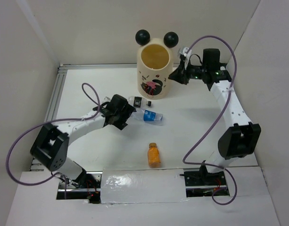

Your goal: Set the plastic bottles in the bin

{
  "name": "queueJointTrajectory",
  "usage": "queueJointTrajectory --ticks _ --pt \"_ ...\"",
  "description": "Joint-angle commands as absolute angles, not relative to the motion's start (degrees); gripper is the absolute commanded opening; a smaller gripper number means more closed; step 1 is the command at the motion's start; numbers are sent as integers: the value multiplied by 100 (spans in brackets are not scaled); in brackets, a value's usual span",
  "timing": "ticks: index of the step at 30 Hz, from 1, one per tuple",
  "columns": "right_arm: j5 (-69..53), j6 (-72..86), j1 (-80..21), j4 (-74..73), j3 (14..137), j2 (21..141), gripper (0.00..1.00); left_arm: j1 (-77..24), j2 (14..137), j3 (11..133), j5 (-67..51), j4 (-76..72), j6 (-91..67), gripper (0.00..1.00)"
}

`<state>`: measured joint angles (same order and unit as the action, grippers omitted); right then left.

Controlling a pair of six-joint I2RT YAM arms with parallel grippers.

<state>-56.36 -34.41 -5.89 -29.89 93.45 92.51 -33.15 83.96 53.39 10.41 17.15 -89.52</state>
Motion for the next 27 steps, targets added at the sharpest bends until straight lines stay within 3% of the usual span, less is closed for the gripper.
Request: queueJointTrajectory --ticks 1,9,17,20,27 --pt "-5739 -3683 -326 -3129 8591 8395 21 -3261 9103 6098 791 1730 -9588 99" --pt "-5985 -3867 386 -3322 7279 7550 22 -3190 10071 6758 431 1397 -9747 99" --pt "-6407 -3990 773 -3524 6997 7409 22 -3243 11258 8110 448 2592 -9194 99" --pt "-6407 -3990 826 -3629 6935 7357 23 -3243 11584 8402 387 2978 -9010 88" --pt "-6469 -4104 1002 -3683 6768 7251 23 -3568 10864 7043 264 2708 -8676 36"
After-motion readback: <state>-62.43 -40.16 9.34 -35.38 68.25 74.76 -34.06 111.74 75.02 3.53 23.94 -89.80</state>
